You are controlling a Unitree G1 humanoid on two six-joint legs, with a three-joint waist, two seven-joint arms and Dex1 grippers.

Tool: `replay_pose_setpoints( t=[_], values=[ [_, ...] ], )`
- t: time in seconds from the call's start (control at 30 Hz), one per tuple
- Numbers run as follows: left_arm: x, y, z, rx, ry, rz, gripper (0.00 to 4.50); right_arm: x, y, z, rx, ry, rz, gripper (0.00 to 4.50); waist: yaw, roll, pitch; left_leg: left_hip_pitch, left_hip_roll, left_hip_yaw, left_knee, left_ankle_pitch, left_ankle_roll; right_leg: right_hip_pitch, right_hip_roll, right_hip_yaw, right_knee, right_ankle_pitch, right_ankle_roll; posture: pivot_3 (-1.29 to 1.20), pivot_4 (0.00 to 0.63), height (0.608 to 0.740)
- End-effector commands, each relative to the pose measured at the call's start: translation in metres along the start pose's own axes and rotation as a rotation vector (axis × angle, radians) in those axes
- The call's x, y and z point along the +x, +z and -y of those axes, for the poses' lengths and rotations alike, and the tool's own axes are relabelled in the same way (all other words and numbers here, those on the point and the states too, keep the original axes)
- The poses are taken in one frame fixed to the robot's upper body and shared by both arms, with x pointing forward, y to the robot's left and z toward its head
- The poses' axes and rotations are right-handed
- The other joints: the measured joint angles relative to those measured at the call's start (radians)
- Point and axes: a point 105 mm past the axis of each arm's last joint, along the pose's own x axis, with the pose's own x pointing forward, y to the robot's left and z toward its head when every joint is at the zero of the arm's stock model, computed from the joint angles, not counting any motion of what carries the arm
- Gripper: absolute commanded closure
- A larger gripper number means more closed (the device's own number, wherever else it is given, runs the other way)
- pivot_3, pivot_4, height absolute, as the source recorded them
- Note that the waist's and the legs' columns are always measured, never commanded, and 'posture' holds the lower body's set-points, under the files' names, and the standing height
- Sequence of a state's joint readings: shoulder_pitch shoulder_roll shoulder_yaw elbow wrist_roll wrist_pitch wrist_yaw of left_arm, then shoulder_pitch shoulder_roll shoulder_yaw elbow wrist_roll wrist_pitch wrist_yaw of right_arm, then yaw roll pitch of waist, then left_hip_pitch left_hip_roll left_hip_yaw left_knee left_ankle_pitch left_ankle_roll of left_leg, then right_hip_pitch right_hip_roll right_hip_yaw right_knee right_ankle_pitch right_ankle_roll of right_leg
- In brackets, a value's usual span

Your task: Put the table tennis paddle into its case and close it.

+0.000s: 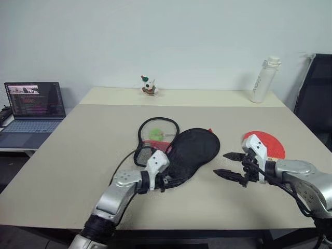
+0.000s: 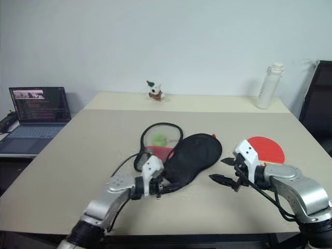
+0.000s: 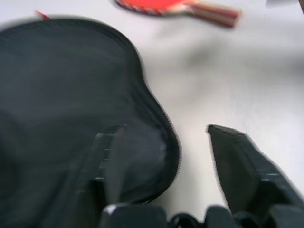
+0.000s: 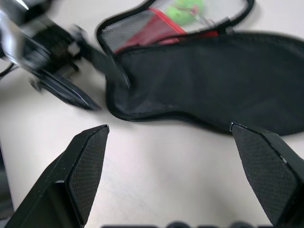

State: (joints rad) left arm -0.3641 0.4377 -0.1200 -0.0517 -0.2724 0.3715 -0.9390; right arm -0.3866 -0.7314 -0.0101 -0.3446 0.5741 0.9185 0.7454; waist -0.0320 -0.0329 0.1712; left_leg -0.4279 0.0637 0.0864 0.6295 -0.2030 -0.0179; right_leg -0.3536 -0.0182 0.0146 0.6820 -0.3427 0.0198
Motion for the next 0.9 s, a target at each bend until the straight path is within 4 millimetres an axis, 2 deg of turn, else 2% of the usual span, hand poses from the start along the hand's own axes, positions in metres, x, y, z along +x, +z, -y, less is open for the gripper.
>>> replay_pose_setpoints(
  t=[0.03, 0.2, 0.33, 0.43, 0.57, 0.9],
  values=[
    [-0.03, 0.019, -0.009, -0.013, 0.054, 0.065, 1.56, 0.01, -0.002, 0.001, 0.064, -0.024, -0.036, 0.0, 0.0, 0.0, 0.0, 0.0, 0.0, 0.0, 0.0, 0.0, 0.0, 0.0, 0.0, 0.0, 0.0, 0.0, 0.0, 0.0, 0.15, 0.74],
    [-0.073, 0.006, -0.029, -0.002, 0.167, -0.026, 1.56, 0.03, -0.02, 0.015, 0.185, -0.114, -0.118, 0.0, 0.001, 0.0, 0.0, 0.0, 0.0, 0.0, 0.0, 0.0, 0.0, 0.0, 0.0, 0.0, 0.0, 0.0, 0.0, 0.0, 0.15, 0.74],
    [-0.091, 0.007, -0.036, 0.0, 0.215, -0.045, 1.56, 0.046, -0.026, 0.026, 0.27, -0.169, -0.134, 0.0, 0.004, 0.0, 0.0, 0.0, -0.001, 0.0, 0.0, 0.0, 0.0, 0.0, -0.001, 0.0, 0.0, 0.0, 0.0, 0.0, 0.15, 0.74],
    [-0.095, 0.008, -0.038, 0.005, 0.233, -0.048, 1.56, 0.058, -0.028, 0.027, 0.314, -0.175, -0.13, 0.0, 0.004, 0.0, 0.0, 0.0, 0.0, 0.0, -0.001, 0.0, 0.0, 0.0, -0.001, -0.001, 0.0, 0.0, 0.0, 0.0, 0.15, 0.74],
    [-0.096, 0.01, -0.038, 0.007, 0.253, -0.044, 1.56, 0.077, -0.024, 0.015, 0.346, -0.128, -0.112, 0.0, -0.006, -0.002, -0.001, 0.001, 0.0, 0.001, 0.0, -0.001, 0.002, 0.0, -0.001, 0.0, 0.001, 0.0, 0.0, 0.0, 0.15, 0.74],
    [-0.097, 0.009, -0.037, 0.004, 0.265, -0.048, 1.56, 0.113, 0.001, -0.015, 0.398, -0.023, -0.051, 0.0, -0.026, -0.002, -0.001, 0.003, 0.001, 0.001, -0.001, -0.001, 0.002, -0.003, 0.0, 0.001, 0.008, 0.0, -0.001, 0.0, 0.15, 0.74]
  ],
)
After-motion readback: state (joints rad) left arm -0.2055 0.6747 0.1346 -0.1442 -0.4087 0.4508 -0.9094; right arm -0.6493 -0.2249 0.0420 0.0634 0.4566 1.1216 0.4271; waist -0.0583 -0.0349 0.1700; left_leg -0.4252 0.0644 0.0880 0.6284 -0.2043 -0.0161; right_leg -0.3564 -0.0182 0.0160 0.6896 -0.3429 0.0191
